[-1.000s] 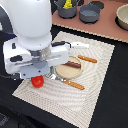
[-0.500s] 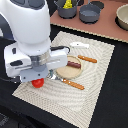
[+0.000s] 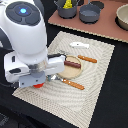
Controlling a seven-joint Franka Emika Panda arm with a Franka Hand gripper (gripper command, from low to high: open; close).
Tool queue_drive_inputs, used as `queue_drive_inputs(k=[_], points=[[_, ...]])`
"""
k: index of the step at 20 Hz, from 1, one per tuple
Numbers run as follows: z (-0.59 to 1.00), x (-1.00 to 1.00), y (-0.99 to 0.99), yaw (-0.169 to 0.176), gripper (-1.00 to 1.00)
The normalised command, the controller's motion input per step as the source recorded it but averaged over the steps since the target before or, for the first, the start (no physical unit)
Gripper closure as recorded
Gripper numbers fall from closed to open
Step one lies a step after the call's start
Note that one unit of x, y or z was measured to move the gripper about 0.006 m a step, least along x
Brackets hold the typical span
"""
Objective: Interact with the objects in diverse but meaningful ways.
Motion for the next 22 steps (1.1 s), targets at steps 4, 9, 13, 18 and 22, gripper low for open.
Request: queue_drive_inputs(k=[4,9,13,18,22], points=[[-0.18,-0.15,-0.33,-0.024,1.0],[-0.01,-0.01,-0.28,-0.035,1.0],[0.43,0.11,-0.19,-0.03,1.0],[1.0,0.31,-0.01,-0.048,1.0],[0.97,0.4,-0.07,-0.065,1.0]])
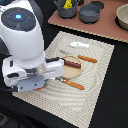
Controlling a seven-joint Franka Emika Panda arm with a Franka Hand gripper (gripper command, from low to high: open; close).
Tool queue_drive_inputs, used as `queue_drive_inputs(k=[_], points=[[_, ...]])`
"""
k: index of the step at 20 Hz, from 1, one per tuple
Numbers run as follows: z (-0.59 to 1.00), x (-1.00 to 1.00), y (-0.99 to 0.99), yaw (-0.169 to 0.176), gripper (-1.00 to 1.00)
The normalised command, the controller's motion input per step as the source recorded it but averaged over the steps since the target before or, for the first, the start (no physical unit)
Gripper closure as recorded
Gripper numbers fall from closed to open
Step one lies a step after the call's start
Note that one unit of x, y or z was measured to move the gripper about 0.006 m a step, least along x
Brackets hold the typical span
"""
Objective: Interact with the objects in diverse but meaningful ways.
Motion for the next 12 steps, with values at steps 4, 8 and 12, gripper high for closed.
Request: queue_drive_inputs(k=[4,8,12], points=[[0.8,0.62,-0.07,-0.079,1.0],[0.6,0.82,-0.05,-0.08,1.0],[0.45,0.81,-0.08,-0.085,1.0]])
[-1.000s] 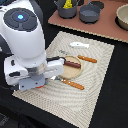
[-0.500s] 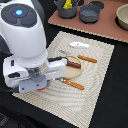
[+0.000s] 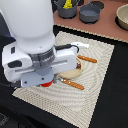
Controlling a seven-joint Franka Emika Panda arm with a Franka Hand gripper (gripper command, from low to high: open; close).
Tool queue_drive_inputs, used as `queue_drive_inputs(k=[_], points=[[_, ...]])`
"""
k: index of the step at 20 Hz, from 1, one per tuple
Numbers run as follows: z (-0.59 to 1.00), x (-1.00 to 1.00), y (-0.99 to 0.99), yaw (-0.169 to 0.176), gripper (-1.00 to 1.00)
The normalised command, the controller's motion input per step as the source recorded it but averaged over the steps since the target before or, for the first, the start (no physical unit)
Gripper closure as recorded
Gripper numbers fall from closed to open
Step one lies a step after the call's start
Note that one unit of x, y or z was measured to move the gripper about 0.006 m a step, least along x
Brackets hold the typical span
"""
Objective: Interact with the objects in diverse but meaningful ways.
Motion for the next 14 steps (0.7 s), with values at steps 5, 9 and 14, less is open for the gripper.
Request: queue_drive_inputs(k=[5,9,14], points=[[0.28,0.84,-0.11,-0.085,1.0],[0.15,0.88,-0.1,-0.089,1.0],[0.01,0.87,-0.13,-0.083,1.0]])
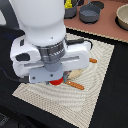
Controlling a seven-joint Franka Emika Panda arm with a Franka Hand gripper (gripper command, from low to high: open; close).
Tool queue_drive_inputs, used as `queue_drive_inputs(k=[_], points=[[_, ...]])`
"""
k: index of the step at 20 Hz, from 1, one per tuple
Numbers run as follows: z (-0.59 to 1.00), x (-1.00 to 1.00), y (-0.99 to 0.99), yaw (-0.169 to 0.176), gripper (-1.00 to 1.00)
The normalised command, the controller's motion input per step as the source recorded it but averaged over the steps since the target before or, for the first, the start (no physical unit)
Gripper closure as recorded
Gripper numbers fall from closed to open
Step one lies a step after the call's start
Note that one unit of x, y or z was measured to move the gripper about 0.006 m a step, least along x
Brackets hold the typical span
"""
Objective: Interact with the objects in diverse but meaningful ways.
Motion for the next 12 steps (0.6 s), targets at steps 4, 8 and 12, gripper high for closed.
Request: queue_drive_inputs(k=[4,8,12], points=[[-0.02,0.72,-0.15,-0.074,1.0],[-0.09,0.62,-0.15,-0.077,1.0],[-0.13,0.45,-0.14,-0.061,1.0]])
